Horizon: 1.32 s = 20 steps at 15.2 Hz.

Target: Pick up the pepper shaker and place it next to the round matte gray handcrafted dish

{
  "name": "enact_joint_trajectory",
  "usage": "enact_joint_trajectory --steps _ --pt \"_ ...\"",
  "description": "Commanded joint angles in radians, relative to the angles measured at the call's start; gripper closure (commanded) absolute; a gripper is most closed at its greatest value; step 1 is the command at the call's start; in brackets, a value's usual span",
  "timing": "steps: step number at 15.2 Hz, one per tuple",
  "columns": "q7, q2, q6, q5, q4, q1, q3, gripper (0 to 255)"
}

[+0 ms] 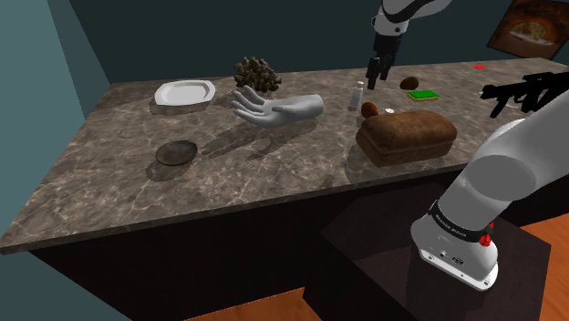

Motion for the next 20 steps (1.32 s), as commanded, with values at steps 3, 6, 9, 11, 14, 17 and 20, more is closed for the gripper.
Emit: enact_joint_trajectory --steps 3,6,9,11,14,17,20 --pt "-0.076 0.142 0.078 0.023 0.088 -0.004 -0.049 0" --pt "-0.139 0.253 0.129 0.058 0.162 -0.011 -0.081 0" --pt "-0.205 0.366 0.167 0.106 0.248 -0.023 -0.104 0" --pt "-0.250 0.443 0.186 0.144 0.312 -0.037 -0.112 0" --pt "-0.315 0.559 0.202 0.203 0.419 -0.066 -0.116 0" --pt "-0.344 0.619 0.217 0.231 0.468 -0.085 -0.111 0" --pt "-0.350 0.641 0.250 0.241 0.455 -0.090 -0.108 0"
